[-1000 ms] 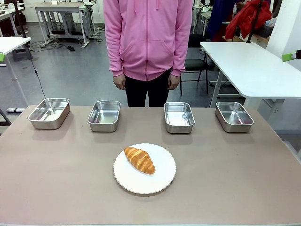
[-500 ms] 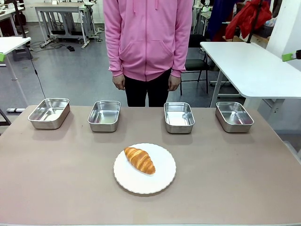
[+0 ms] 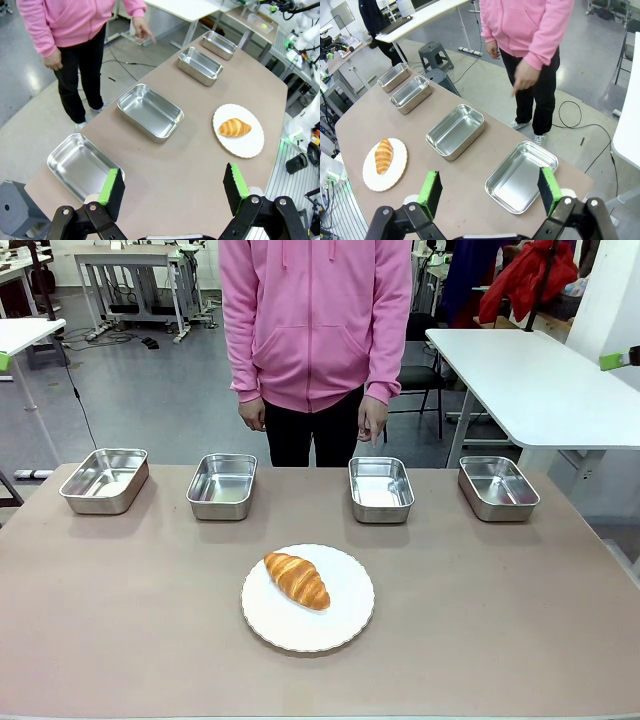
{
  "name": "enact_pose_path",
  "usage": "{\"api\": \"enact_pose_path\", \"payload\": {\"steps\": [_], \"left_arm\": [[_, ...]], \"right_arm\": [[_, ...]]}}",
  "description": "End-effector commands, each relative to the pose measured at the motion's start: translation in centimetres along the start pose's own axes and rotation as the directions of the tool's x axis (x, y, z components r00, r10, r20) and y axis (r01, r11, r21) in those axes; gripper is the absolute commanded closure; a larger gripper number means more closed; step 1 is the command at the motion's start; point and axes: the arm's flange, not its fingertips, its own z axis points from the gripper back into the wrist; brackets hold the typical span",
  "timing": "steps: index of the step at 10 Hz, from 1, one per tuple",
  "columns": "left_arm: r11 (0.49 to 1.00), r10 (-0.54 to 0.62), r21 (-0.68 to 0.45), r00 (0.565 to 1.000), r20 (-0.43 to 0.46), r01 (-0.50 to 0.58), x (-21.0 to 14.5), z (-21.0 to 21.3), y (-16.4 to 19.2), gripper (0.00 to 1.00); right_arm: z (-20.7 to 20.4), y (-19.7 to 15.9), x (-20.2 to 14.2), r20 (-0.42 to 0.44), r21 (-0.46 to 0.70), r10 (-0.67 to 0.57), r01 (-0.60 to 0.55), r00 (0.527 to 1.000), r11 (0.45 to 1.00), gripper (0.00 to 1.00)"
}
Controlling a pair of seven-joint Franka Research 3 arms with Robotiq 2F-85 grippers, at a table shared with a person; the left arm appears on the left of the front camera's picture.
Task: Place the bread in the container.
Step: Place the Butter Roll into the Airtight Container indicated by the human.
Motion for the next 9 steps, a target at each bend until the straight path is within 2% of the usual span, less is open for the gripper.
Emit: {"api": "enact_pose_path", "payload": {"steps": [1, 9], "left_arm": [[1.0, -0.005, 0.0, 1.0, 0.002, 0.005, 0.05, 0.05, -0.1, 0.0], [1.0, -0.005, 0.0, 1.0, 0.002, 0.005, 0.05, 0.05, -0.1, 0.0]], "right_arm": [[-0.05, 0.15, 0.03, 0.01, 0.006, 0.002, -0.002, 1.0, 1.0, 0.0], [-0.05, 0.15, 0.03, 0.01, 0.006, 0.002, -0.002, 1.0, 1.0, 0.0]]}}
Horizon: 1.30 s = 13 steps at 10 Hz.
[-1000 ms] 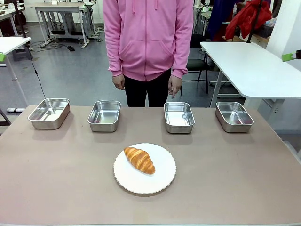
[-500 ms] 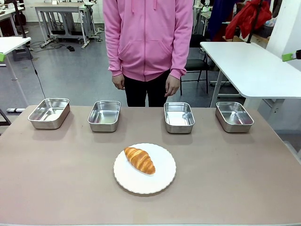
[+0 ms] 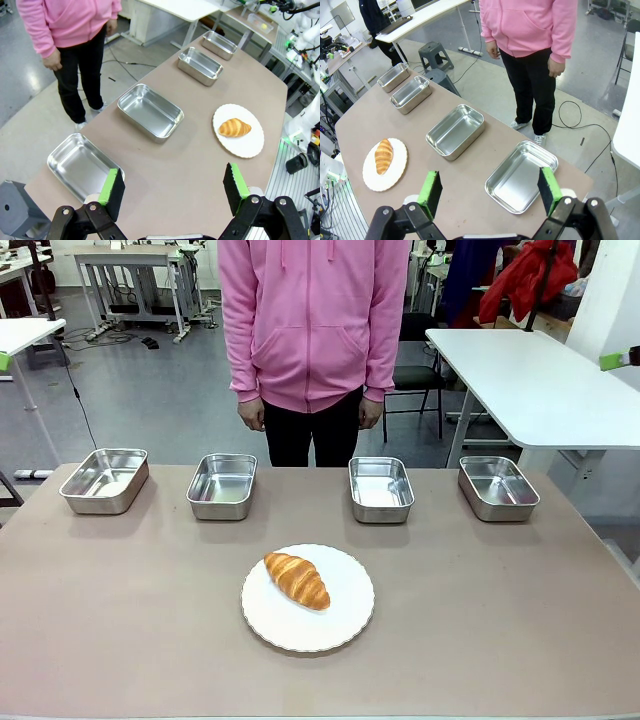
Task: Place the bread in the container.
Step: Place the Butter Roll into the Airtight Container indicated by the human.
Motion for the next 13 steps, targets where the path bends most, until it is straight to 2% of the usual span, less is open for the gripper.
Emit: {"api": "enact_pose_path", "payload": {"steps": [1, 13], "left_arm": [[1.0, -0.005, 0.0, 1.0, 0.002, 0.005, 0.05, 0.05, -0.1, 0.0], [1.0, -0.005, 0.0, 1.0, 0.002, 0.005, 0.05, 0.05, -0.1, 0.0]], "right_arm": [[-0.05, 0.15, 0.03, 0.01, 0.006, 0.002, -0.002, 1.0, 1.0, 0.0], [-0.05, 0.15, 0.03, 0.01, 0.006, 0.002, -0.002, 1.0, 1.0, 0.0]]}}
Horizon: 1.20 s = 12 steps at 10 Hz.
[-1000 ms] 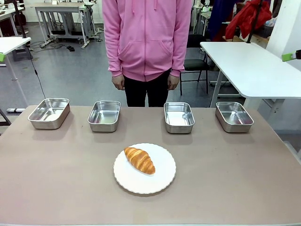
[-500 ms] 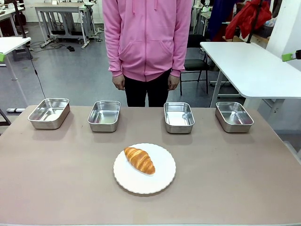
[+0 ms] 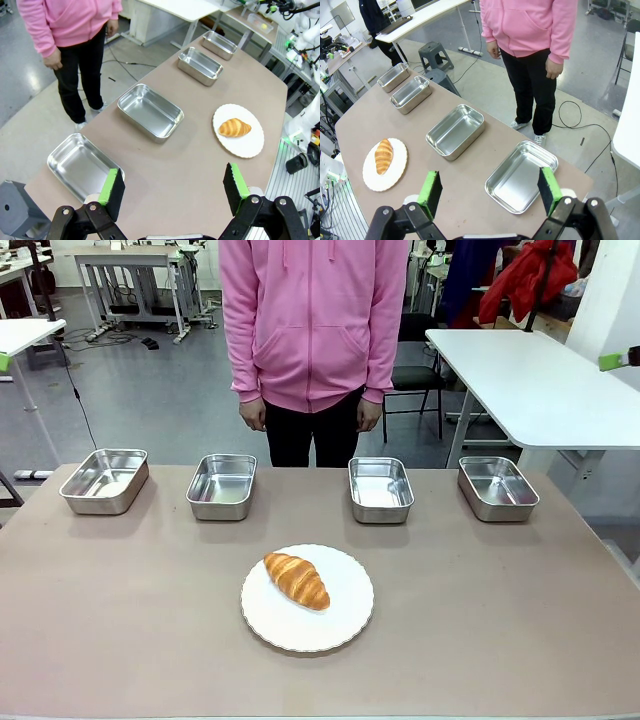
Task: Place the bread in the container.
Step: Place the Butter Roll into the Airtight Container indicated by the human.
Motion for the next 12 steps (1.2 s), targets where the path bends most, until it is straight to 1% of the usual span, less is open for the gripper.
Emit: {"api": "enact_pose_path", "payload": {"steps": [1, 12], "left_arm": [[1.0, -0.005, 0.0, 1.0, 0.002, 0.005, 0.05, 0.05, -0.1, 0.0], [1.0, -0.005, 0.0, 1.0, 0.002, 0.005, 0.05, 0.05, -0.1, 0.0]], "right_arm": [[-0.05, 0.15, 0.03, 0.01, 0.006, 0.002, -0.002, 1.0, 1.0, 0.0], [-0.05, 0.15, 0.03, 0.01, 0.006, 0.002, -0.002, 1.0, 1.0, 0.0]]}}
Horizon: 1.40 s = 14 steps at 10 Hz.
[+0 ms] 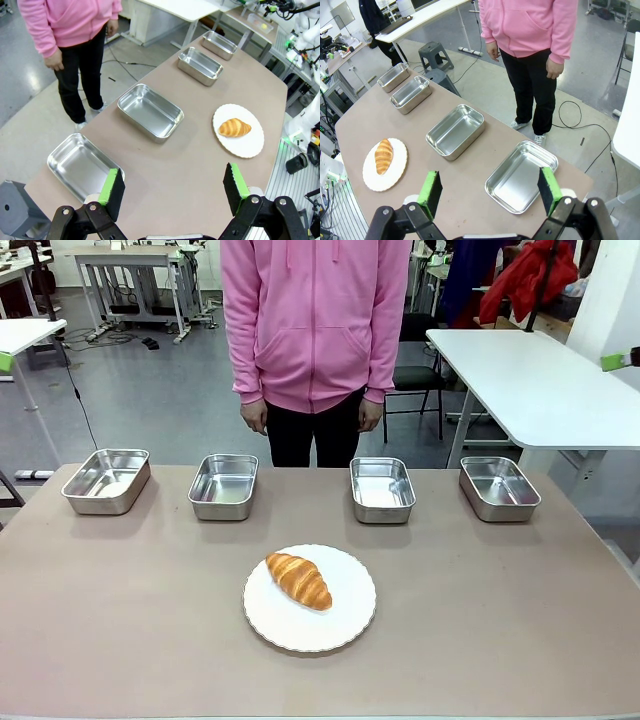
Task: Place the bread in the container.
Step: Place the Butter Roll into the Airtight Container indicated by the human.
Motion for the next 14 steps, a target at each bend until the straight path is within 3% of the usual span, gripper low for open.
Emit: {"api": "enact_pose_path", "payload": {"steps": [1, 14], "left_arm": [[1.0, -0.005, 0.0, 1.0, 0.002, 0.005, 0.05, 0.05, -0.1, 0.0], [1.0, -0.005, 0.0, 1.0, 0.002, 0.005, 0.05, 0.05, -0.1, 0.0]], "right_arm": [[-0.05, 0.15, 0.03, 0.01, 0.006, 0.002, -0.002, 1.0, 1.0, 0.0], [-0.05, 0.15, 0.03, 0.01, 0.006, 0.002, -0.002, 1.0, 1.0, 0.0]]}}
